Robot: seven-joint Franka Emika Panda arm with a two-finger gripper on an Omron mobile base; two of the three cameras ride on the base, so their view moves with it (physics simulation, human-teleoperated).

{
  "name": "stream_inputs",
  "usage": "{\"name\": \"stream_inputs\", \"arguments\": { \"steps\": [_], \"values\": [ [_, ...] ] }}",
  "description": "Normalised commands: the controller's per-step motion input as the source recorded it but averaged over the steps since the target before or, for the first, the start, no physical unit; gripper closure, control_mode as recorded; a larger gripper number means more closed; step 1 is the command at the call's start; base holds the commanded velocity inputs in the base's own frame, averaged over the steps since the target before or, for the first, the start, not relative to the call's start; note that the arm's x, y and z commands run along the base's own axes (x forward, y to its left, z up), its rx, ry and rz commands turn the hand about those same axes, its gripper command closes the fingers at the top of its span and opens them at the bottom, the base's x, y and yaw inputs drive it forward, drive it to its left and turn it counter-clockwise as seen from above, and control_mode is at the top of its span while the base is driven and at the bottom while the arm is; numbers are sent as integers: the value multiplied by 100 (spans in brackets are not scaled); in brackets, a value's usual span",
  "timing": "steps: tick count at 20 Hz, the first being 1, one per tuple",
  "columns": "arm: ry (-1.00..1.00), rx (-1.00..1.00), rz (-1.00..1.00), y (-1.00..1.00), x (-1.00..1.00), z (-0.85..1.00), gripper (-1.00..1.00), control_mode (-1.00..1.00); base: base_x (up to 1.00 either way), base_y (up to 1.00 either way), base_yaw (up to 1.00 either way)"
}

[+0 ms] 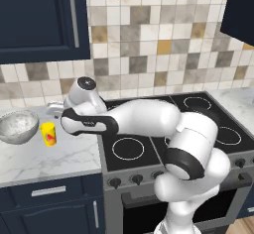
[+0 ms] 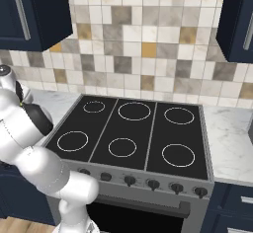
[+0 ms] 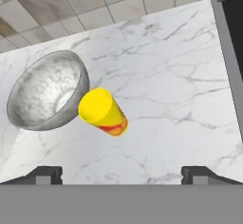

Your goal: Pick the cup and bowl from the counter and place them on the counter next to the sink.

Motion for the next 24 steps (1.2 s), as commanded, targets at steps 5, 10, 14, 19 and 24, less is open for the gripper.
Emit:
{"name": "stream_inputs", "arguments": {
  "steps": [5, 10, 14, 19, 24],
  "values": [
    [0, -1, 0, 19, 7, 0, -100, -100, 0, 0, 0],
    [0, 0, 0, 15, 14, 0, -100, -100, 0, 0, 0],
    [0, 0, 0, 2, 14, 0, -100, -100, 0, 0, 0],
    [8, -1, 0, 0, 22, 0, -100, -100, 0, 0, 0],
    [8, 0, 0, 0, 23, -1, -100, -100, 0, 0, 0]
  ]
}}
